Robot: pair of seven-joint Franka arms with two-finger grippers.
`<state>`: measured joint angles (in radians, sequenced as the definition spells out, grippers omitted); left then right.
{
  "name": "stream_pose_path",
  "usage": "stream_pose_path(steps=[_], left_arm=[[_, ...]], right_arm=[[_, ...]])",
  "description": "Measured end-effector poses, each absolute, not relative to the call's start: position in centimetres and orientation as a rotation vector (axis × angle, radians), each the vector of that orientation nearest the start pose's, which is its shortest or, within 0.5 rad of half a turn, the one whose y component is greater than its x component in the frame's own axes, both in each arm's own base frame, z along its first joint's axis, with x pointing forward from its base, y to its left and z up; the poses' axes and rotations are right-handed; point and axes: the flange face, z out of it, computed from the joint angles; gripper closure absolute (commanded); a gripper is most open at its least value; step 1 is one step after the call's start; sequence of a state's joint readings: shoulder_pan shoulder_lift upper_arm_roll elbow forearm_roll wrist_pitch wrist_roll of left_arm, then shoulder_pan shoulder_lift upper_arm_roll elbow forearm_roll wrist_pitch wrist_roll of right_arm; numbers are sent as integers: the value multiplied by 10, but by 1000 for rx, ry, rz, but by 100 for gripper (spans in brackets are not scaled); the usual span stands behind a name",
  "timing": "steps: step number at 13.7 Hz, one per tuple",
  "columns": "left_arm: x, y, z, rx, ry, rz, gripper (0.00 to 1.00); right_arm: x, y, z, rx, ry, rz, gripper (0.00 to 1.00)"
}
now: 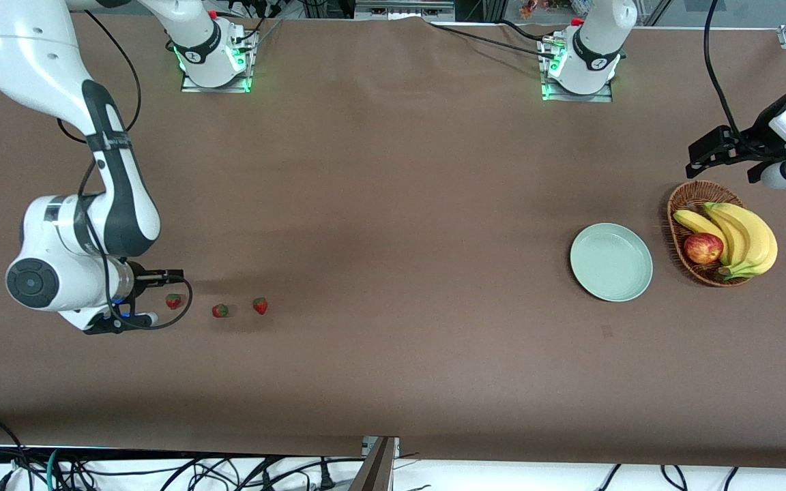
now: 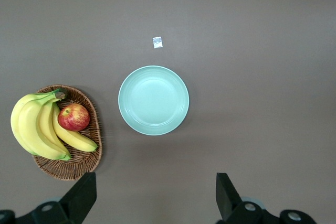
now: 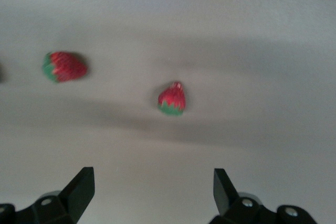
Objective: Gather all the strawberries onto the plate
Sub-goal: 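Reach down and grasp the first red strawberry with the right gripper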
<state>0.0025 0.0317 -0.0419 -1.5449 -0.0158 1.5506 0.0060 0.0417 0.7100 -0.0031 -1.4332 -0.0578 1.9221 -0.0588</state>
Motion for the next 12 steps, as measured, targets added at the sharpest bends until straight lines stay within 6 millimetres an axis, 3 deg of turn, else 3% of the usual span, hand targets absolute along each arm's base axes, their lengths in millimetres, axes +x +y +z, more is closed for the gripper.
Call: stream_pose_path(steps=[9, 10, 12], left_arm=[[562, -23, 617, -3157, 72, 41, 0], [562, -23, 617, -3157, 72, 41, 0], [562, -23, 617, -3157, 72, 41, 0]], right_arm=[[713, 15, 198, -3180, -188, 164, 1], [713, 15, 195, -3180, -188, 162, 3], [713, 15, 190, -3180, -188, 167, 33]])
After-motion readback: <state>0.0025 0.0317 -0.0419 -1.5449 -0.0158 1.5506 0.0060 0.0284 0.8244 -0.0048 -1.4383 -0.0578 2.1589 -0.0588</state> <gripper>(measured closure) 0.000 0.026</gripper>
